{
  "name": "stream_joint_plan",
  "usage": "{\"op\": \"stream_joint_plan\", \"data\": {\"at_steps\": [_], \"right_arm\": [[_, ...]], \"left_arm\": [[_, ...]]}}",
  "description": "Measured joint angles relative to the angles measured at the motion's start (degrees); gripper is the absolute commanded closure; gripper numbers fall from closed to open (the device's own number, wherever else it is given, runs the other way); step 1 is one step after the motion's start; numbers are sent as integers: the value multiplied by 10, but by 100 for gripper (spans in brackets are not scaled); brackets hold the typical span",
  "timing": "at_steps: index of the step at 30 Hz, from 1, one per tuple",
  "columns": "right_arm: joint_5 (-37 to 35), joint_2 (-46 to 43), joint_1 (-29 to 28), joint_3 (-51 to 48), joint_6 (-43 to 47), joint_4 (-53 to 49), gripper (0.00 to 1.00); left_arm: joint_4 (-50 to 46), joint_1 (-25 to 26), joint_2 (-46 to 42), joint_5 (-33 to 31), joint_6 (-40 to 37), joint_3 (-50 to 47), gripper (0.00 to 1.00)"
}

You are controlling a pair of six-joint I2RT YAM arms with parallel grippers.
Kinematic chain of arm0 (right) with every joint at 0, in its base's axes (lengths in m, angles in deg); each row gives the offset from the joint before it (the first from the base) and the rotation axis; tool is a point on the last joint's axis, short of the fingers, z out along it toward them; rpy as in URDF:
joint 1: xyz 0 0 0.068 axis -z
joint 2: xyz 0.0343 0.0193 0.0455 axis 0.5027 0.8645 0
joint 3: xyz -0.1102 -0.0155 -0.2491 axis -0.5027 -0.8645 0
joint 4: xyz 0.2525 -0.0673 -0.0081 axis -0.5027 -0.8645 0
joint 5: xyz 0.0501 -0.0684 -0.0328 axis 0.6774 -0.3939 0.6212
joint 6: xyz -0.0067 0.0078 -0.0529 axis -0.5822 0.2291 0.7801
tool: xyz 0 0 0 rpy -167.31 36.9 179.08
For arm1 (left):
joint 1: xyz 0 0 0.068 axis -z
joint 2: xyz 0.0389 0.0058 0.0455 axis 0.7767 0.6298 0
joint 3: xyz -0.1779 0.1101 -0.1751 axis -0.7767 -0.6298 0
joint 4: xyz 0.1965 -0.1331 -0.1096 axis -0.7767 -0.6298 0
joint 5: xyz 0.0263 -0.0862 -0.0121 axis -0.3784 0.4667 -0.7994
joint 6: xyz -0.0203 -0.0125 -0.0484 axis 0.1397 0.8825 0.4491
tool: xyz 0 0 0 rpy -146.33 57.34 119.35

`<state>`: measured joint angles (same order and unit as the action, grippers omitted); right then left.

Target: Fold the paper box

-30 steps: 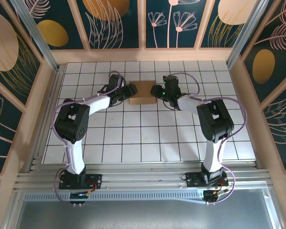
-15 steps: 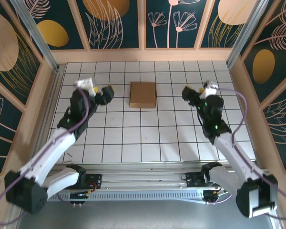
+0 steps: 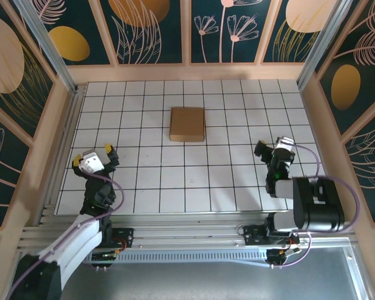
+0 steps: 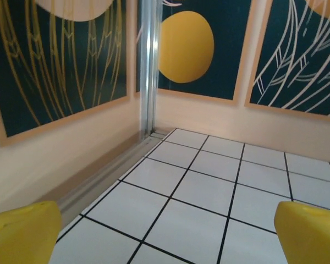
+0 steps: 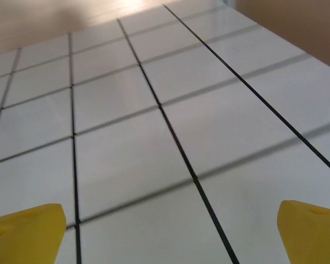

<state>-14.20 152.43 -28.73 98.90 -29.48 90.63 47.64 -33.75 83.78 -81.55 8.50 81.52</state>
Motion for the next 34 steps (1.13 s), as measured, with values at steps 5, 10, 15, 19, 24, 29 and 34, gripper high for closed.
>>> {"op": "stream_joint_plan", "data": {"at_steps": [5,10,15,19,24,29,34], "right_arm": [[62,77,9,-19,19,157,1],[76,80,21,-28,20,209,1],[78,80,19,-28,20,228,1],[78,80,18,-27,21,230,1],[78,80,17,-27,21,230,1],[74,80,11,-24,31,228,1],[73,80,-1,-16,40,226,1]], "left_arm": [[119,-41,206,44,-19,3,1],[171,-94,326,118,-8,44,1],[237,-158,425,215,20,96,1],[227,-172,448,263,32,103,1],[223,-172,448,287,35,116,1],[213,-172,448,323,32,126,1],[210,-172,448,336,32,127,1]]}}
